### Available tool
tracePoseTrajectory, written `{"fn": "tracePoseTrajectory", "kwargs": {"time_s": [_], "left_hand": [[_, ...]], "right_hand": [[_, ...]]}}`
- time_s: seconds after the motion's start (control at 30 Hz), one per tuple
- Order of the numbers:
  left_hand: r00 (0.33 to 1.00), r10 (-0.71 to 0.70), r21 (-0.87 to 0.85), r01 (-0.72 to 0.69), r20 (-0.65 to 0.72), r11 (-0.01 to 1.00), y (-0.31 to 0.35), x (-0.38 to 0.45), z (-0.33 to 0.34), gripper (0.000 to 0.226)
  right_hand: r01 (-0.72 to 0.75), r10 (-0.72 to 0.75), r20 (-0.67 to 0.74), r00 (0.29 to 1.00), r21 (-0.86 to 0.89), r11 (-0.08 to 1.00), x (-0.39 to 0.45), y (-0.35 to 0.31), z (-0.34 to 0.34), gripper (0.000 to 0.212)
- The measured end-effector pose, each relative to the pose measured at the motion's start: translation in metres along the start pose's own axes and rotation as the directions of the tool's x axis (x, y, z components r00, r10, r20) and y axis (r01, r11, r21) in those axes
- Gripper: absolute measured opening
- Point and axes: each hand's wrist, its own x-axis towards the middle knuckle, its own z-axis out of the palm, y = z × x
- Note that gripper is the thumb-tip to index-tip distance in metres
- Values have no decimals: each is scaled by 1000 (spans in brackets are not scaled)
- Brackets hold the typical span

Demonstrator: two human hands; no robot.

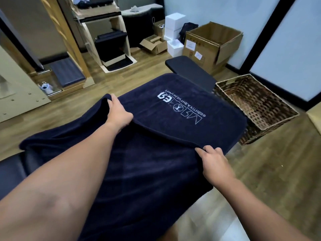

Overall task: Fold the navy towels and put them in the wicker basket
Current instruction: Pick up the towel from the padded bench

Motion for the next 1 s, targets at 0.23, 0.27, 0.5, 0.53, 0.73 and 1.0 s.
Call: {"fn": "tracePoseTrajectory", "kwargs": {"time_s": [0.23, 0.27, 0.5, 0.53, 0.73, 1.0], "left_hand": [[998, 48, -41, -46, 38, 998, 53, 91, 75, 120], [997, 57, -36, -55, 46, 998, 62, 102, 86, 120], [993, 55, -32, -52, 108, 998, 121, 160, 156, 117], [992, 45, -29, -42, 115, 999, 128, 165, 164, 117], [995, 7, -17, -5, 104, 1000, 167, 188, 204, 116], [998, 28, 12, -29, 61, 1000, 221, 211, 263, 110]], "right_hand": [[-22, 21, 28, 999, 10, 1000, 72, 67, -8, 78], [-31, 31, 20, 999, 13, 999, 80, 78, -11, 78], [-90, 91, -28, 995, 44, 995, 121, 136, -24, 80], [-91, 93, -33, 995, 45, 995, 125, 144, -25, 81], [-61, 68, -81, 994, 90, 994, 159, 186, -27, 80], [-70, 101, -120, 988, 235, 970, 225, 260, -30, 72]]}}
